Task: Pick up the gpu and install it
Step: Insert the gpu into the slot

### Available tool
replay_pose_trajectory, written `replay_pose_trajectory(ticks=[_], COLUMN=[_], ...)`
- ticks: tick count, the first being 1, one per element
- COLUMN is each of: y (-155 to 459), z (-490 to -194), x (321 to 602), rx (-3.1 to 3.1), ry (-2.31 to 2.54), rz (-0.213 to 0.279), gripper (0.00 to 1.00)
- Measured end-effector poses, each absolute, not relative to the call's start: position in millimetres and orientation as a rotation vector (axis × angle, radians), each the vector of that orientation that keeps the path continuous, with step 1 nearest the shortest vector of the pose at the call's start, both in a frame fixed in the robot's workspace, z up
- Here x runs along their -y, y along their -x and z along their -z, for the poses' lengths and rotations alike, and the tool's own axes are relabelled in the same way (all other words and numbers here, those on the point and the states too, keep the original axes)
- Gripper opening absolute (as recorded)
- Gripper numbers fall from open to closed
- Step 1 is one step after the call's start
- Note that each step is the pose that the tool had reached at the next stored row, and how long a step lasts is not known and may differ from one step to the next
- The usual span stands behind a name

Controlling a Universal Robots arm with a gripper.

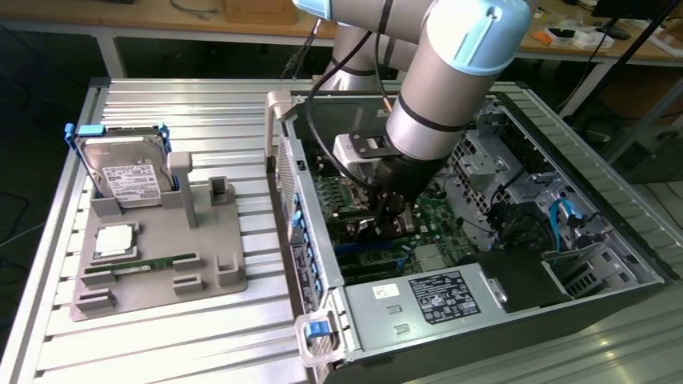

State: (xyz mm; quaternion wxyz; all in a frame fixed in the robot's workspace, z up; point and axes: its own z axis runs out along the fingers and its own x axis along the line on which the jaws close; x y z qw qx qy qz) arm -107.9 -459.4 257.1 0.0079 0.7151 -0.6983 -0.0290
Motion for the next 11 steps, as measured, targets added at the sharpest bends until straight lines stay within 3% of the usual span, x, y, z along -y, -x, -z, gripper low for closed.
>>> replay_pose_trajectory(ticks=[11], y=[107.9], z=[-257.0], x=[460.5], rx=[2.183], ry=[-2.236], rz=[0.09], gripper=[0.27])
